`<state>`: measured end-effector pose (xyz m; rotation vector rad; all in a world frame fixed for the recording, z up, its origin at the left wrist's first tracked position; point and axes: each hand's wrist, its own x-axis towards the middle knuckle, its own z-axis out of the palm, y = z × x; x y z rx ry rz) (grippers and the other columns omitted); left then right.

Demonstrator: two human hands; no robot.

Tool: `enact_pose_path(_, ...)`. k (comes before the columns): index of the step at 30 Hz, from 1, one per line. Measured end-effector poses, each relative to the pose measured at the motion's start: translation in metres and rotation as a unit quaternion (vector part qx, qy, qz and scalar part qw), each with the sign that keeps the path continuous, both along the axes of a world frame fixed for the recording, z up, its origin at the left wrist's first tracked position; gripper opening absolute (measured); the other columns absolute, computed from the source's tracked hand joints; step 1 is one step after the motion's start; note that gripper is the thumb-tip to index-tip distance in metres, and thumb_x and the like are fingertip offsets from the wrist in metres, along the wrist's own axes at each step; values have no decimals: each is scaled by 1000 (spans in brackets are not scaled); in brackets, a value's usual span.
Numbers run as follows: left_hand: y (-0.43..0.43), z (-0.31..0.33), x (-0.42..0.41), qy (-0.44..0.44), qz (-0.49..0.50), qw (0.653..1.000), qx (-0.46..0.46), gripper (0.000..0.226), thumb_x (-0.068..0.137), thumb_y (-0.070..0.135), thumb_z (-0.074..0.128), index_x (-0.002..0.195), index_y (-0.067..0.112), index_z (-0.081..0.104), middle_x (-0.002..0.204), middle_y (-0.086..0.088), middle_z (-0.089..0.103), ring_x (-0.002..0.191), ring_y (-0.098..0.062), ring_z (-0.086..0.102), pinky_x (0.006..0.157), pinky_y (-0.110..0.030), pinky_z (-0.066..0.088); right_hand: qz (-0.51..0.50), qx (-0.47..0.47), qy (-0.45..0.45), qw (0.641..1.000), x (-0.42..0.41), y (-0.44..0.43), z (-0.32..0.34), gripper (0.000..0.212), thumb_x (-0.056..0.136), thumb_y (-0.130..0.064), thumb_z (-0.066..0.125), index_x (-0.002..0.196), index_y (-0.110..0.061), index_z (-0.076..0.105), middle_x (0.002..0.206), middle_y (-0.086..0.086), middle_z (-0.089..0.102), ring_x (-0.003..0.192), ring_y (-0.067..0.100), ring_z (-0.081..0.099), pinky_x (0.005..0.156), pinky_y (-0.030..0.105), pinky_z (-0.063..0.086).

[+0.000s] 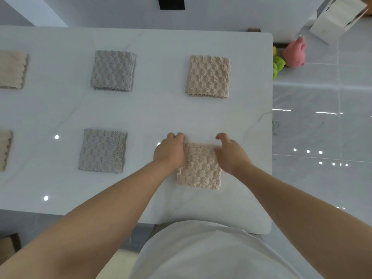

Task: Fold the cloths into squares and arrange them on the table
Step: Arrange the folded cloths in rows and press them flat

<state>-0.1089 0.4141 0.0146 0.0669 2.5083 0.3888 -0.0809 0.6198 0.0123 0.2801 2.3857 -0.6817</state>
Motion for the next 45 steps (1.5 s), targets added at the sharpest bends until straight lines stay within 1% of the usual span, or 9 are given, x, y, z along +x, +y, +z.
enact_pose_path(7,1,-11,-15,-12,3,1000,21,15,92,13,56,106,19,59,106,-1,56,93,-23,55,72,-33,42,6,7,21,1000,-19,7,-11,21,103,-27,48,118,-18,58,109,5,55,100,28,58,84,40,51)
enact_pose_path(16,3,-13,-34,-56,53,996,41,29,83,15,64,111,17,59,110,-1,57,102,-24,60,79,-33,50,32,48,-18,998,-33,7,-4,28,97,-35,51,123,-25,54,122,3,52,101,29,61,85,43,54)
enact_pose_path(19,8,-4,-73,7,80,996,46,38,83,22,68,120,17,59,121,-5,55,104,-26,60,84,-32,49,-30,49,27,998,-65,14,4,36,95,-38,54,127,-23,53,123,4,52,100,28,61,85,42,54)
enact_pose_path(25,31,4,-146,184,-132,974,-29,30,89,8,61,119,12,55,120,-10,51,97,-32,58,70,-39,46,13,116,160,980,-144,12,8,34,92,-10,52,125,-18,49,125,9,46,107,31,52,73,38,43)
enact_pose_path(30,45,2,-177,185,-249,944,-115,35,86,1,54,119,14,55,118,-10,52,92,-32,56,68,-38,33,148,178,174,957,-177,6,-5,44,86,-5,57,128,-17,48,126,10,47,112,30,49,84,39,45)
enact_pose_path(36,46,1,-186,189,-297,926,-132,37,87,-4,46,119,9,59,119,-10,58,101,-33,59,69,-37,33,179,174,207,946,-180,19,-16,40,87,1,51,124,-14,55,119,10,54,107,33,51,84,40,42)
enact_pose_path(41,52,10,-188,152,-271,937,-159,26,86,8,54,109,15,62,111,-6,61,100,-30,60,73,-35,32,177,147,198,953,-187,26,-14,29,91,-17,54,120,-17,60,118,7,56,109,32,53,85,41,44)
enact_pose_path(43,60,21,-199,170,-248,942,-151,10,90,21,54,96,20,61,104,-6,64,98,-31,61,73,-35,31,155,148,235,948,-196,27,-9,30,92,-32,51,113,-16,64,115,8,58,108,33,55,85,42,45)
enact_pose_path(45,65,26,-213,216,-218,944,-119,18,93,27,51,102,18,63,109,-7,63,102,-32,59,72,-37,32,117,143,266,946,-209,26,-1,37,92,-41,49,115,-16,64,118,8,57,112,32,53,91,43,44)
